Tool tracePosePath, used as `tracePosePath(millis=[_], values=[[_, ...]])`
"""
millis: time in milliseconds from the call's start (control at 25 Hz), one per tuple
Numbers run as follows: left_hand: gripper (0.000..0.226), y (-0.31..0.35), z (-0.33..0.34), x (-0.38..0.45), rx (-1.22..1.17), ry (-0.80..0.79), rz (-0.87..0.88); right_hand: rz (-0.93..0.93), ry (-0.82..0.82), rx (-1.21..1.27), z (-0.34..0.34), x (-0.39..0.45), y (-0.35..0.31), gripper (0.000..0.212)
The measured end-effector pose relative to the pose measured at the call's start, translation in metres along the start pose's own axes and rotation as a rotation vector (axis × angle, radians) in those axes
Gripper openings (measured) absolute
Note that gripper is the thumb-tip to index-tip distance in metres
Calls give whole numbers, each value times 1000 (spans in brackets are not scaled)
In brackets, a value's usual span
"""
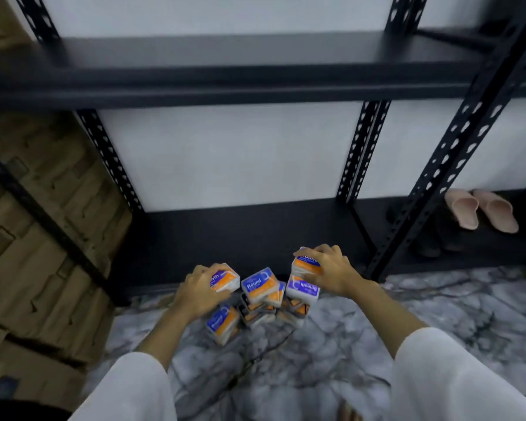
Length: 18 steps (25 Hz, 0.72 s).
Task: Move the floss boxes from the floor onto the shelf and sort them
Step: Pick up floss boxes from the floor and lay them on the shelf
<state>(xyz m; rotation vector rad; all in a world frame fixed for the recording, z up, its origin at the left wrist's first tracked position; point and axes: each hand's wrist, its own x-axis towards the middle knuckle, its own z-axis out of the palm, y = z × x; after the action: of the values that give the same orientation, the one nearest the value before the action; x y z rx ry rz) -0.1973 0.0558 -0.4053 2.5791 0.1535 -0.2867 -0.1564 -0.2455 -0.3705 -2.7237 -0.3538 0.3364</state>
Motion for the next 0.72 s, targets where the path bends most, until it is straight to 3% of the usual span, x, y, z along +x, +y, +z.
tracePosePath(millis=[320, 520, 720], values=[[38, -75, 93, 46, -183, -38, -171, 82, -20, -35, 83, 54, 40, 59], [53, -94, 130, 61, -115, -124, -255, 91, -46, -14, 102, 63, 57, 64], [58, -94, 144, 62, -127, -85, -272, 85, -54, 11, 105, 63, 58, 66]])
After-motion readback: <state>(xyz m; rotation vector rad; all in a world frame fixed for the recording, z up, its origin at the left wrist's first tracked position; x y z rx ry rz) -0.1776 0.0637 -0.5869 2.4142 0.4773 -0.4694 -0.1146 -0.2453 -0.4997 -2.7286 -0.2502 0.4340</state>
